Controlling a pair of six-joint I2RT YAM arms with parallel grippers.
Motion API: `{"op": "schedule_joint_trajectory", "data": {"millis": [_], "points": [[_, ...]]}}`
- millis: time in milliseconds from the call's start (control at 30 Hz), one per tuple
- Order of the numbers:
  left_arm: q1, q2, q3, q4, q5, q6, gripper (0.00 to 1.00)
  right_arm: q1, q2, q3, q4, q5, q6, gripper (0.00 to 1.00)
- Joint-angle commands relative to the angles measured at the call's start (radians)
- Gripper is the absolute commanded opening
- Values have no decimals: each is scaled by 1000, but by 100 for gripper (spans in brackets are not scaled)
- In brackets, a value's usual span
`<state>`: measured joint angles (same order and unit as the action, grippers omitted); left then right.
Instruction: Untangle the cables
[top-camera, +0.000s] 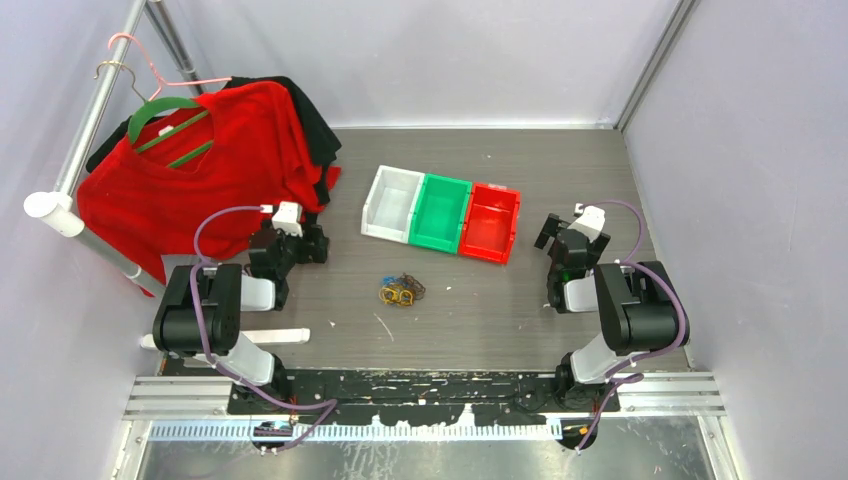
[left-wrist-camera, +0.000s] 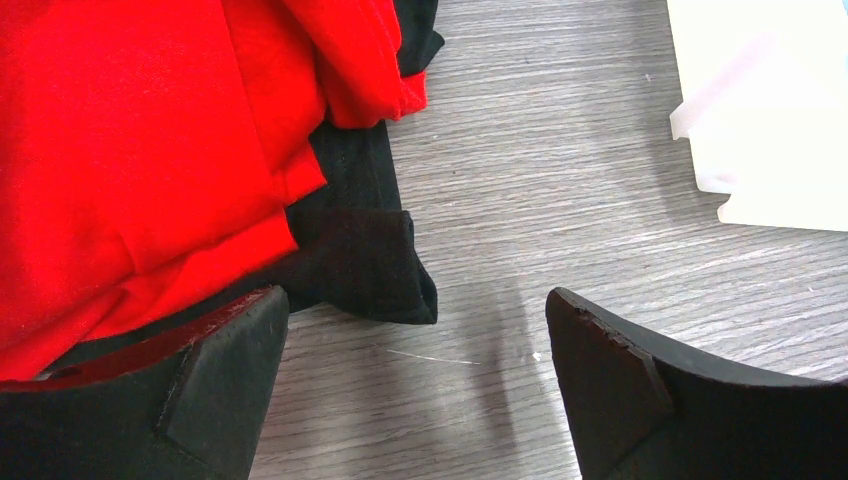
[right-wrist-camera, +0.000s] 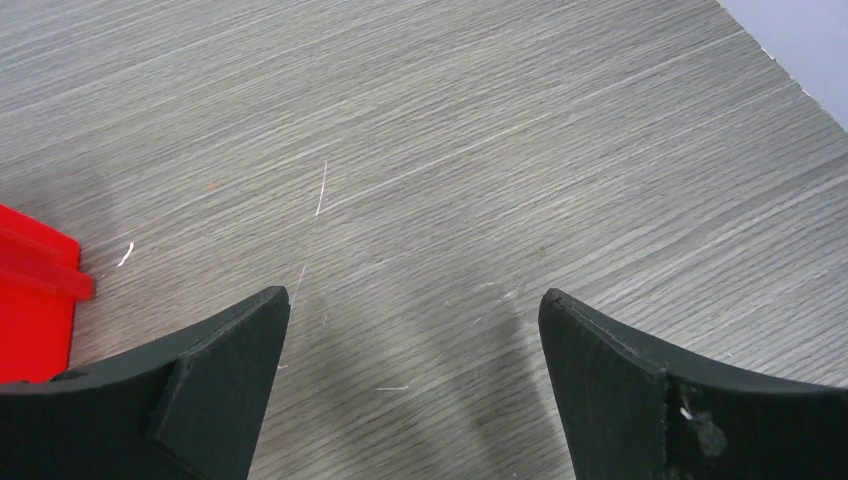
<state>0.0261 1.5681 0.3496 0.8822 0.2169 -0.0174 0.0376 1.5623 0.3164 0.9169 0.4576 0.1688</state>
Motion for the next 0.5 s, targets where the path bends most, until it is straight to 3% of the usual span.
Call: {"op": "schedule_joint_trajectory", "data": {"millis": [0, 267, 367, 467], "points": [[1, -22, 9, 48, -9, 11, 99, -1, -16, 18, 45, 0, 11, 100], [0, -20, 9, 48, -9, 11, 99, -7, -16, 26, 31, -59, -6, 100], [0, -22, 9, 47, -9, 11, 99, -11, -31, 21, 31, 53, 42, 100], [2, -23, 7, 49, -10, 8, 99, -16, -49, 23, 9, 55, 53, 100]]}}
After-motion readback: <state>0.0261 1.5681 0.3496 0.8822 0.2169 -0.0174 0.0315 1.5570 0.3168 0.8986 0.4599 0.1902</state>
